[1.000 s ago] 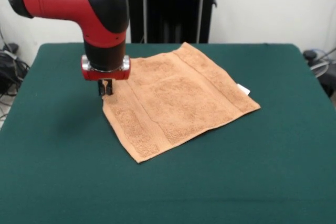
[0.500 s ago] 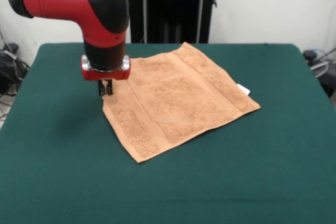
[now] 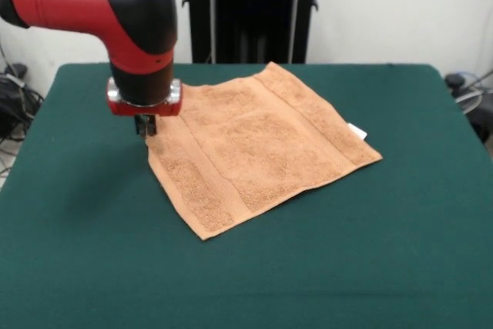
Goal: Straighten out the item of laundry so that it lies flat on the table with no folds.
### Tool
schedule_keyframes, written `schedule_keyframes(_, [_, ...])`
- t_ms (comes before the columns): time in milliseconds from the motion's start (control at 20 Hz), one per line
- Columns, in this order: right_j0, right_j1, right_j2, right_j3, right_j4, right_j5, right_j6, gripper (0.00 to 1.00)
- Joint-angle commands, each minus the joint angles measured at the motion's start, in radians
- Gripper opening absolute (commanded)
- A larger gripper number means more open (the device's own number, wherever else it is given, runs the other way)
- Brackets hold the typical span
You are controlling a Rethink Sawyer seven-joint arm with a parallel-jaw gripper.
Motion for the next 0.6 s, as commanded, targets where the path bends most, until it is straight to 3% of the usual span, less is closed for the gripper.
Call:
schedule_keyframes(50, [0.003,0.019,0.097,-0.186,0.025,0.209,-0.227,0.0])
schedule_keyframes(600, [0.018,0.002,0.11,-0.193,0.022,0.244,-0.214,0.0])
